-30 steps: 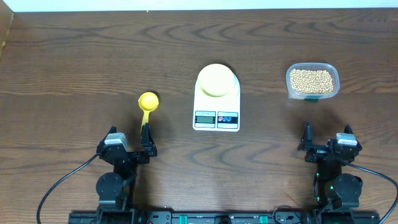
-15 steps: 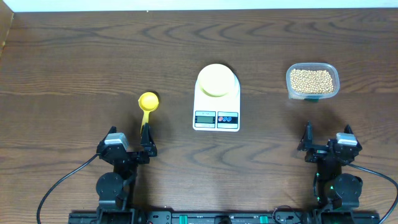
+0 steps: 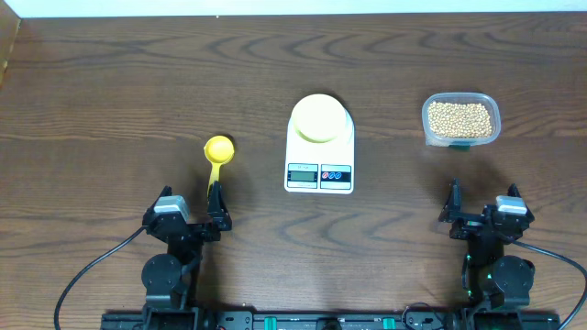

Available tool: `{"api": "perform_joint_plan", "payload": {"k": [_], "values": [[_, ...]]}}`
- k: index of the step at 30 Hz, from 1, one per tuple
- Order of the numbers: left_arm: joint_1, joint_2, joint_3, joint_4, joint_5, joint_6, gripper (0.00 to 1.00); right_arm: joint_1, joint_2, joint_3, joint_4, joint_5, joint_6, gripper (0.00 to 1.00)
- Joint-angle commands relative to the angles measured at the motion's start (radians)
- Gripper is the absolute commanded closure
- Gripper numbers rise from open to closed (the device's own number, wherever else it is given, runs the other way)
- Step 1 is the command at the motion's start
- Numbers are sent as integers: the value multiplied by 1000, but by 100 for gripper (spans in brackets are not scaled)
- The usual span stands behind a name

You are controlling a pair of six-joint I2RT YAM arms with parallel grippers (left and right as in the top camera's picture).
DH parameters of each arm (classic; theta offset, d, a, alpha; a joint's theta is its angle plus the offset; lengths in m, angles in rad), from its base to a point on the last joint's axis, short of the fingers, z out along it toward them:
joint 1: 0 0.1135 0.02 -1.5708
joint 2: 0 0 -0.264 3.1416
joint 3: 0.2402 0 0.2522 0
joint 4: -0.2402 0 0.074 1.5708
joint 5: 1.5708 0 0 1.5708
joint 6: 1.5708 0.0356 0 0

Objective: Scoop item into bowl and weigh 50g on scale

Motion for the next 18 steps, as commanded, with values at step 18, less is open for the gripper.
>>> {"api": "perform_joint_plan", "payload": {"k": [18], "values": [[5,6,108,-166,-31,2,2,8,-8,-2,-2,15,14,1]]}}
